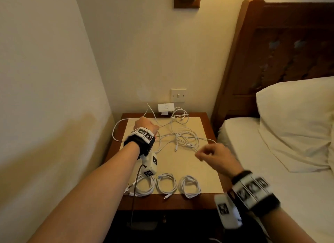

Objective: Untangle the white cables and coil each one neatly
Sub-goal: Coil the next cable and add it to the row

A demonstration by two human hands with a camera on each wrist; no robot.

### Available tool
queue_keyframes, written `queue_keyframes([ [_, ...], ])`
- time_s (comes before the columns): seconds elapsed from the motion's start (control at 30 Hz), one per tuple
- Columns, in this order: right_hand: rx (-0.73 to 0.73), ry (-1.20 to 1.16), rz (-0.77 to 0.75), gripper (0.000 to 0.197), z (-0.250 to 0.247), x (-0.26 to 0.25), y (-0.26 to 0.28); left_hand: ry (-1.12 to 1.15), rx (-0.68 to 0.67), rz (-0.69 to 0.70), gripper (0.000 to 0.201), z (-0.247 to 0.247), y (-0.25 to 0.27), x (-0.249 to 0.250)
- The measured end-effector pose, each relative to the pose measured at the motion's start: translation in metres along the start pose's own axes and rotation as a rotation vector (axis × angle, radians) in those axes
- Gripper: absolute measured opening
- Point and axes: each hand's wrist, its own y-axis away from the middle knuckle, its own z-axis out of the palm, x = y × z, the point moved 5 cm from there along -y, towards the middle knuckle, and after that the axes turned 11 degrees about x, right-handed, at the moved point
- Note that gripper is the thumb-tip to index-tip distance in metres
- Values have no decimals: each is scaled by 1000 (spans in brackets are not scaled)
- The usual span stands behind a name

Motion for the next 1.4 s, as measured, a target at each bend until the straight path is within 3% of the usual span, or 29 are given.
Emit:
queue_keyframes([
  [0.17,-7,157,4,16,44,-14,-101,-193,-141,186,1,36,-13,10],
  [0.2,-6,193,7,18,53,-11,-114,-217,-170,212,8,45,-14,10],
  [0.3,-36,305,-8,30,79,4,-136,-273,-236,283,29,69,-18,5],
  [0.43,-48,302,-35,34,99,16,-147,-341,-243,348,27,87,-24,-1],
  [0.67,127,248,-82,33,100,16,-159,-306,-248,328,8,92,-26,-5],
  [0.8,-145,368,-190,47,110,16,-173,-248,-290,332,8,94,-20,-2],
  [0.97,6,268,-169,16,77,10,-200,-128,-293,278,7,84,-20,-2],
  [1.23,115,326,-164,17,37,13,-210,-68,-311,224,5,88,-9,-8],
  [1.33,62,354,-159,23,55,9,-212,-30,-255,181,8,84,-9,-8],
  [1.4,-6,373,-153,32,69,10,-216,-68,-154,223,13,77,-23,-2],
])
